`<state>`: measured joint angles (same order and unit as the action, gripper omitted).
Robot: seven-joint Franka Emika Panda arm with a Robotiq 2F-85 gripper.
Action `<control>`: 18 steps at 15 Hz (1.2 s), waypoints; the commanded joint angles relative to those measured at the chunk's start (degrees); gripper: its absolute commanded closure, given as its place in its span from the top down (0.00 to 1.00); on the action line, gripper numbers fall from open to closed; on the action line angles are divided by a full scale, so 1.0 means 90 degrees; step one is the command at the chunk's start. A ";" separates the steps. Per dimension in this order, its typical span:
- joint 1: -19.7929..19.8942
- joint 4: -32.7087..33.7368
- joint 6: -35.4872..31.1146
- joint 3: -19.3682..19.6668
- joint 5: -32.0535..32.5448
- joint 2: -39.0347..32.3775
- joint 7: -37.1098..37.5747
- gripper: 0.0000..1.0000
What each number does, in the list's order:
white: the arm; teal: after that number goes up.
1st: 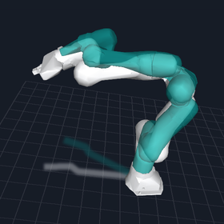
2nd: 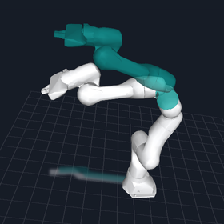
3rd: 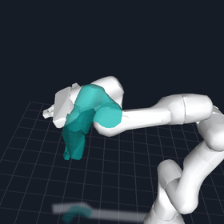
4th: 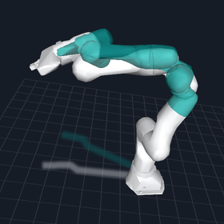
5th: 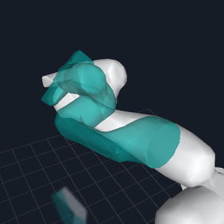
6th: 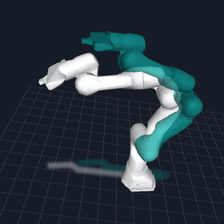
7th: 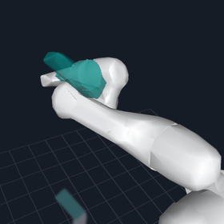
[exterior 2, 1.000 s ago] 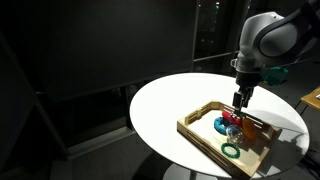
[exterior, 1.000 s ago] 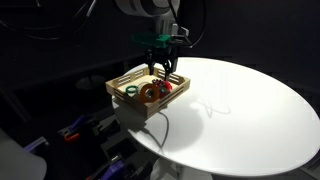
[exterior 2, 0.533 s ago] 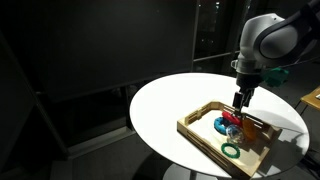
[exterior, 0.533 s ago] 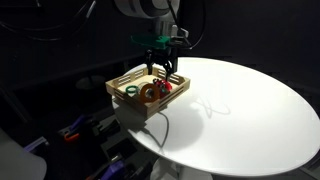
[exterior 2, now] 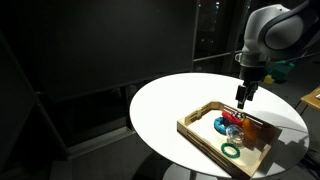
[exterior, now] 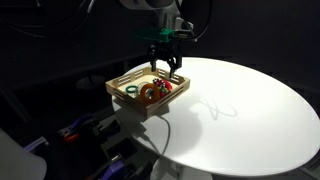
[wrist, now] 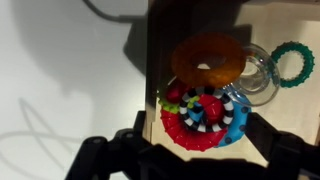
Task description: Move the striped ring forwards then put it in the box
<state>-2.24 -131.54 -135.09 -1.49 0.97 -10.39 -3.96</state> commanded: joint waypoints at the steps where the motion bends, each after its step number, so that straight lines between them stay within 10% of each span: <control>1: 0.0037 -0.0039 0.0479 0.0081 0.0144 0.0499 0.0302 1.00; 18: 0.0330 0.0213 0.2342 0.0229 -0.0121 0.2470 0.0907 1.00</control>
<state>0.29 -130.88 -116.44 0.43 0.74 10.05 2.56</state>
